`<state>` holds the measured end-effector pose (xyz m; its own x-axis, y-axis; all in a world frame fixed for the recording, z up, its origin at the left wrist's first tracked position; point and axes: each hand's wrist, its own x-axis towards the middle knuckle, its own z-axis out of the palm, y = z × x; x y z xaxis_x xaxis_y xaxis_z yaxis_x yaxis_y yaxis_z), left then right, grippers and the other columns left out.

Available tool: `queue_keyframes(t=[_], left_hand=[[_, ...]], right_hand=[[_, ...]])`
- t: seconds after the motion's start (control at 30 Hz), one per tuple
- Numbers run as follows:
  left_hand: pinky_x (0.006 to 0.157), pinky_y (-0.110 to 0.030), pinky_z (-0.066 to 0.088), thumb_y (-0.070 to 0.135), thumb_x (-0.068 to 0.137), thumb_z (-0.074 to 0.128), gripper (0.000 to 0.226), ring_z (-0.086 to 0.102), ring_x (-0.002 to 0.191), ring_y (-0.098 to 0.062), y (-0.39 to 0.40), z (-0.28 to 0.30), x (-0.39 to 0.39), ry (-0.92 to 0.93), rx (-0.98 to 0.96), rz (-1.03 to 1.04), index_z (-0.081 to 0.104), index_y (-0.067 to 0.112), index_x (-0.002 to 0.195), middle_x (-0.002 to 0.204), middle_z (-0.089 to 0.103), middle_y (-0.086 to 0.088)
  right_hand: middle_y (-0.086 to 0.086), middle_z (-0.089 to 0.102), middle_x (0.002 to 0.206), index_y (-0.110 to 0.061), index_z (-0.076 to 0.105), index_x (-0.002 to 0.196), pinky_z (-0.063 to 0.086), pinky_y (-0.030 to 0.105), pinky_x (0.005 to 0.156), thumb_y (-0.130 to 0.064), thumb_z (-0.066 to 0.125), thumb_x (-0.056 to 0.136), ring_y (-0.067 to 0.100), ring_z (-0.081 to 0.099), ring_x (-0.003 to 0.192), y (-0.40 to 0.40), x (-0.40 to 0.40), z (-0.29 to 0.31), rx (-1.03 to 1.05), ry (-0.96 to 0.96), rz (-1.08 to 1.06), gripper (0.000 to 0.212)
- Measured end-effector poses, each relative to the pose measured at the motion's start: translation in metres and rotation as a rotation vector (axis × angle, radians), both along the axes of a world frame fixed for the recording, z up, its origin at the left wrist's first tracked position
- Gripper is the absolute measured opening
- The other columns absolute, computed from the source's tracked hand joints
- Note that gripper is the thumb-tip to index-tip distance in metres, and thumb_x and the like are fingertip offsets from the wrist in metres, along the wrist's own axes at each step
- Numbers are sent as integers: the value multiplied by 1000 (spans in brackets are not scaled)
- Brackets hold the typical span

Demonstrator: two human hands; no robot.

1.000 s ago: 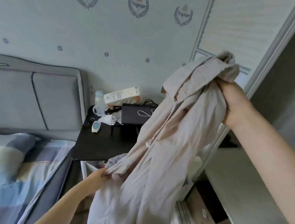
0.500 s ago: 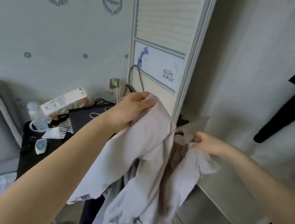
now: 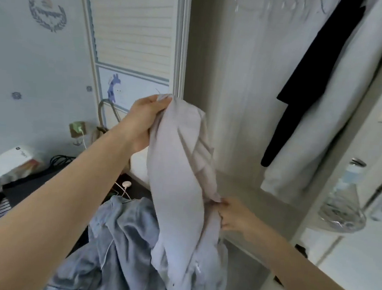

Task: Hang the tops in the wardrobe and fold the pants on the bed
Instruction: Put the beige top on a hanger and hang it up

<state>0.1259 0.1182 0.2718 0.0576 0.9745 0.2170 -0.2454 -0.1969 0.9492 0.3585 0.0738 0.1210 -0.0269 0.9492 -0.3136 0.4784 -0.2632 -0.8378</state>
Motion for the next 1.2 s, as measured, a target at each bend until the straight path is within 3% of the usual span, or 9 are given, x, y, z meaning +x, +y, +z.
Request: queue_keyframes(t=[0.17,0.43,0.63,0.73,0.8,0.9,1.0,1.1,1.2], left_hand=[[87,-34,54,25,83,73,40,69,104,-24,7,-40,-42,211,-201,-26,64,6,117,112,72,-11],[76,-9,47,29,77,69,23,64,92,-12,-23,-95,-1,1345,-17,-184,73,13,93,96,69,6],[81,-23,49,25,91,67,12,65,84,-16,-38,-92,35,579,76,-253,71,14,94,92,70,-3],[87,-16,47,46,67,83,65,63,102,2,-42,-98,53,628,110,-420,54,32,124,111,65,20],[96,-22,48,34,69,86,77,59,114,0,-34,-103,68,570,121,-359,47,29,135,123,62,18],[90,-28,50,19,91,68,15,65,96,-6,-12,-98,81,543,130,-161,66,18,105,106,70,5],[67,-20,47,6,98,52,41,56,64,7,17,-81,74,518,86,-112,69,26,67,69,68,12],[77,-34,44,9,87,64,16,60,80,-21,43,-50,61,416,71,-118,68,-5,80,83,70,-22],[68,-33,34,9,79,64,10,45,79,-25,71,-12,59,321,98,-71,62,-1,79,78,51,-17]], right_hand=[[14,70,81,-2,65,92,60,37,62,-16,56,95,25,71,69,-17,28,67,168,393,-109,17],[22,73,88,8,58,103,59,36,68,-9,49,98,32,72,86,-22,4,162,413,982,-98,19],[29,62,109,10,55,110,59,38,75,-11,47,100,32,67,96,-3,-5,188,485,987,-187,25],[31,59,117,12,49,122,59,38,75,-12,46,101,35,66,101,7,-3,191,466,1009,-177,32],[31,62,111,12,53,117,60,36,73,-13,47,100,34,68,98,14,0,192,469,1005,-136,30],[24,69,96,7,61,103,59,31,66,-17,49,100,27,73,85,30,10,197,566,853,-137,27],[8,68,71,-1,68,83,54,29,55,-24,52,97,14,67,57,61,46,195,820,313,-395,31],[15,56,55,8,60,66,42,24,49,-27,51,95,22,54,49,87,92,179,873,-198,-528,47],[6,44,45,-6,46,51,28,19,39,-29,52,94,19,45,44,107,121,155,652,-575,-347,49]])
